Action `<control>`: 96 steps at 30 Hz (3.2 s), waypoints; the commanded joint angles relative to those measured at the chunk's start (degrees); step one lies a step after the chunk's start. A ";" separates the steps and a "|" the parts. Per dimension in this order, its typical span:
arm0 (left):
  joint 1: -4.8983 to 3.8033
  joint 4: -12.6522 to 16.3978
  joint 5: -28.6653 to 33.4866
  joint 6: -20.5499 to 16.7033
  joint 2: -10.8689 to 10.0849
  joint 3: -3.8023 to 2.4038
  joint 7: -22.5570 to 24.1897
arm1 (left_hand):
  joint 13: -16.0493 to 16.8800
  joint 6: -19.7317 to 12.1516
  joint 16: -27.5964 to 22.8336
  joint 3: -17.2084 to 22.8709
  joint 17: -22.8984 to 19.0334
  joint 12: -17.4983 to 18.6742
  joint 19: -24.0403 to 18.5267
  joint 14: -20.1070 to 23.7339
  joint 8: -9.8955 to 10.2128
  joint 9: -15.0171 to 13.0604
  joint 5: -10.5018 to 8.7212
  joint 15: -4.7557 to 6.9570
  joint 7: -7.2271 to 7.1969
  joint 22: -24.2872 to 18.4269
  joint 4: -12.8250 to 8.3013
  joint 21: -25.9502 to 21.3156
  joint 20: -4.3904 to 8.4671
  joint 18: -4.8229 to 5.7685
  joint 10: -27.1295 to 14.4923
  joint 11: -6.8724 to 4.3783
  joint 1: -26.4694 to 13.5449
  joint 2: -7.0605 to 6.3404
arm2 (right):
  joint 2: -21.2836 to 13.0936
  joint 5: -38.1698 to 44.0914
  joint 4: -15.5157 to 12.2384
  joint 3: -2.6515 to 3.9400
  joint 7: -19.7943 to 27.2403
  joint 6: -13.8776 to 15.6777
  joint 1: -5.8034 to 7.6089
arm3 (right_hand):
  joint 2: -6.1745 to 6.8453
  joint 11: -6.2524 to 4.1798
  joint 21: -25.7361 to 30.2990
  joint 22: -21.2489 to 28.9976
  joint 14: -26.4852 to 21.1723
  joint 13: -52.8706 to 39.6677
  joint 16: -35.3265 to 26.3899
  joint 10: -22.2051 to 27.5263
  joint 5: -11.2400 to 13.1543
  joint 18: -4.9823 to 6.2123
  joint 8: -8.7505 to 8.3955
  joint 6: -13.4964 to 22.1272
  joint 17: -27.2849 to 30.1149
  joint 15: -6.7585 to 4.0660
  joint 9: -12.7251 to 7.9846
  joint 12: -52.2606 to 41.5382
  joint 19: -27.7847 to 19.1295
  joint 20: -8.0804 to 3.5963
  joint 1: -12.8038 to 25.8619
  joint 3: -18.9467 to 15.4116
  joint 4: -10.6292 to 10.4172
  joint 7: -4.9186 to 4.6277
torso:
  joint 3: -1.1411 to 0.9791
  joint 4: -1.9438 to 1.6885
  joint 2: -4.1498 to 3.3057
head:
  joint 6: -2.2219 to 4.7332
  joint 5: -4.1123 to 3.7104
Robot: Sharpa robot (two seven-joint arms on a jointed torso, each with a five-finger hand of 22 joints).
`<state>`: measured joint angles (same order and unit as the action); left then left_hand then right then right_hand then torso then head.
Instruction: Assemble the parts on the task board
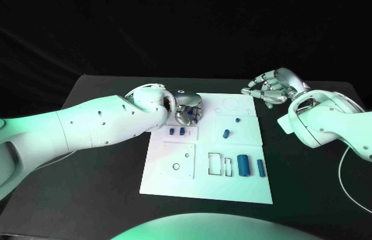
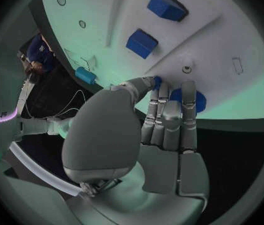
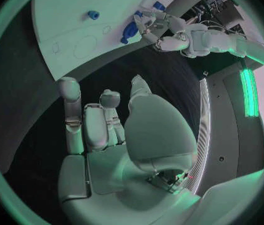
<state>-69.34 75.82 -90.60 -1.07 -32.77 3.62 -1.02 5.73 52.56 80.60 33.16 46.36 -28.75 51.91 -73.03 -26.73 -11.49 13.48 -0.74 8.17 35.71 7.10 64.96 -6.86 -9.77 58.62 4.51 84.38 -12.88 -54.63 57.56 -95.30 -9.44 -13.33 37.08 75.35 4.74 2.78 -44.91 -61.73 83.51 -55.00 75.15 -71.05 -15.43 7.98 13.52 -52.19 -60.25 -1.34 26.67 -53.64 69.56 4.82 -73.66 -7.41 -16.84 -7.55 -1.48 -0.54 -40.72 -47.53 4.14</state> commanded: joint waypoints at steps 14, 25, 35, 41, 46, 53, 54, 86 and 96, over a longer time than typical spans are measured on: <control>0.17 0.39 0.81 -3.23 -0.29 -0.07 0.60 | -0.55 1.55 0.67 1.11 0.78 3.24 0.08 -1.42 1.54 -0.38 -0.59 -0.05 0.23 0.88 -1.88 1.62 0.40 -0.81 2.56 0.17 -0.57 0.77 | 0.17 0.70 0.12 0.01 0.26 0.21 -0.03 | 0.37 -0.20 0.67 0.24 -0.14 0.12 -0.39 0.13 -0.16 0.92 0.36 0.23 0.09 -0.10 0.08 0.37 -0.30 0.06 0.32 -0.29 -0.08 0.20 | 0.02 -0.04 0.08 | 0.19 -0.08; 0.19 4.98 3.25 -5.17 -3.81 -1.64 0.63 | -0.86 1.63 0.54 0.96 0.11 5.12 -0.13 -1.34 2.37 -0.49 -0.69 -0.20 0.31 0.91 -2.09 1.70 0.25 -0.80 3.14 0.32 -1.58 0.05 | 0.20 0.70 0.28 0.01 0.50 0.62 -0.06 | 0.35 -0.20 1.07 0.48 -0.17 0.41 -0.51 0.23 -0.16 0.99 0.40 0.21 0.28 -0.10 0.09 0.66 -0.45 0.06 0.39 -0.30 -0.10 0.21 | -0.05 -0.09 0.12 | 0.00 -0.07; 0.18 8.48 4.74 -4.25 -8.91 -2.84 -0.41 | -0.91 1.98 0.56 0.75 0.02 5.92 -0.20 -1.39 2.66 -0.62 -0.73 -0.20 0.27 0.87 -2.20 1.65 0.19 -0.81 3.86 0.27 -2.05 -0.39 | 0.18 0.68 0.43 0.01 0.61 0.75 -0.09 | 0.36 -0.21 1.24 0.57 -0.20 0.60 -0.63 0.29 -0.15 1.01 0.42 0.19 0.44 -0.11 0.09 0.84 -0.49 0.05 0.43 -0.32 -0.09 0.22 | -0.02 -0.11 0.12 | 0.19 0.04; 0.23 7.94 5.04 -3.11 -10.26 -2.85 -0.91 | -0.91 2.09 0.52 0.65 -0.19 6.13 -0.23 -1.33 2.74 -0.67 -0.73 -0.19 0.23 0.84 -2.21 1.61 0.17 -0.81 4.09 0.24 -2.21 -0.53 | 0.19 0.68 0.47 0.01 0.63 0.73 -0.16 | 0.36 -0.21 1.24 0.57 -0.20 0.60 -0.63 0.29 -0.15 1.01 0.42 0.19 0.44 -0.11 0.09 0.84 -0.49 0.05 0.43 -0.32 -0.09 0.22 | 0.10 -0.12 0.08 | 0.20 0.22; 0.27 7.35 5.35 -2.17 -10.93 -2.79 -1.04 | -0.88 2.34 0.50 0.58 -0.31 6.37 -0.26 -1.30 2.79 -0.76 -0.73 -0.14 0.13 0.80 -2.30 1.56 0.18 -0.83 4.46 0.16 -2.29 -0.64 | 0.22 0.68 0.48 0.01 0.63 0.70 -0.22 | 0.36 -0.21 1.24 0.57 -0.20 0.60 -0.63 0.29 -0.15 1.01 0.42 0.19 0.44 -0.11 0.09 0.84 -0.49 0.05 0.43 -0.32 -0.09 0.22 | 0.03 -0.05 0.05 | 0.21 0.43; 0.33 7.00 5.75 -1.40 -11.09 -2.75 -0.97 | -0.89 2.35 0.50 0.54 -0.33 6.44 -0.27 -1.29 2.82 -0.77 -0.73 -0.13 0.11 0.79 -2.31 1.55 0.18 -0.83 4.49 0.15 -2.33 -0.71 | 0.29 0.67 0.49 0.01 0.63 0.67 -0.27 | 0.36 -0.21 1.24 0.57 -0.20 0.60 -0.63 0.29 -0.15 1.01 0.42 0.19 0.44 -0.11 0.09 0.84 -0.49 0.05 0.43 -0.32 -0.09 0.22 | 0.01 0.00 -0.05 | 0.20 0.61; 0.35 6.90 5.82 -1.33 -11.04 -2.73 -0.93 | -0.89 2.35 0.50 0.54 -0.33 6.44 -0.27 -1.29 2.82 -0.77 -0.73 -0.13 0.11 0.79 -2.31 1.55 0.18 -0.83 4.49 0.15 -2.33 -0.71 | 0.30 0.67 0.50 0.01 0.63 0.67 -0.27 | 0.36 -0.21 1.24 0.57 -0.20 0.60 -0.63 0.29 -0.15 1.01 0.42 0.19 0.44 -0.11 0.09 0.84 -0.49 0.05 0.43 -0.32 -0.09 0.22 | 0.01 0.02 -0.08 | 0.14 0.63; 1.60 6.48 6.41 -0.35 -10.29 -2.62 -0.70 | -0.88 2.49 0.45 0.56 -0.54 6.73 -0.30 -1.22 2.94 -0.83 -0.70 -0.08 0.08 0.74 -2.36 1.49 0.20 -0.84 4.76 0.10 -2.37 -0.68 | 0.35 0.67 0.46 0.01 0.61 0.68 -0.29 | 0.32 -0.23 1.43 0.67 -0.22 0.86 -0.79 0.32 -0.16 1.02 0.48 0.18 0.55 -0.12 0.10 1.07 -0.49 0.04 0.45 -0.30 -0.07 0.23 | -0.01 0.03 0.03 | -0.02 0.65; 1.60 6.36 6.67 0.47 -9.89 -2.59 -1.31 | -0.88 2.51 0.35 0.58 -0.97 6.85 -0.31 -1.05 2.99 -0.85 -0.70 -0.07 0.08 0.73 -2.39 1.47 0.21 -0.84 4.83 0.10 -2.38 -0.65 | 0.34 0.67 0.49 0.01 0.57 0.60 -0.30 | 0.32 -0.23 1.43 0.67 -0.22 0.86 -0.79 0.32 -0.16 1.02 0.48 0.18 0.55 -0.12 0.10 1.07 -0.49 0.04 0.45 -0.30 -0.07 0.23 | -0.02 -0.02 -0.04 | -0.06 0.49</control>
<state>-67.77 82.08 -84.40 -2.01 -42.87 1.02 -2.13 4.90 54.68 81.14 33.75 45.44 -22.14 51.91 -74.22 -23.93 -12.25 13.09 -0.73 8.07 36.53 4.89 66.28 -6.86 -9.77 63.20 4.61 82.47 -13.59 -54.32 57.59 -94.79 -9.44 -13.12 37.66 75.08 4.74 2.67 -43.58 -61.11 83.51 -54.20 74.50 -70.94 -15.43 7.98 13.73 -52.19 -59.74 -1.34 26.72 -52.74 69.57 4.83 -73.66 -7.41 -16.84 -7.55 -1.49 -0.53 -40.73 -47.55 4.66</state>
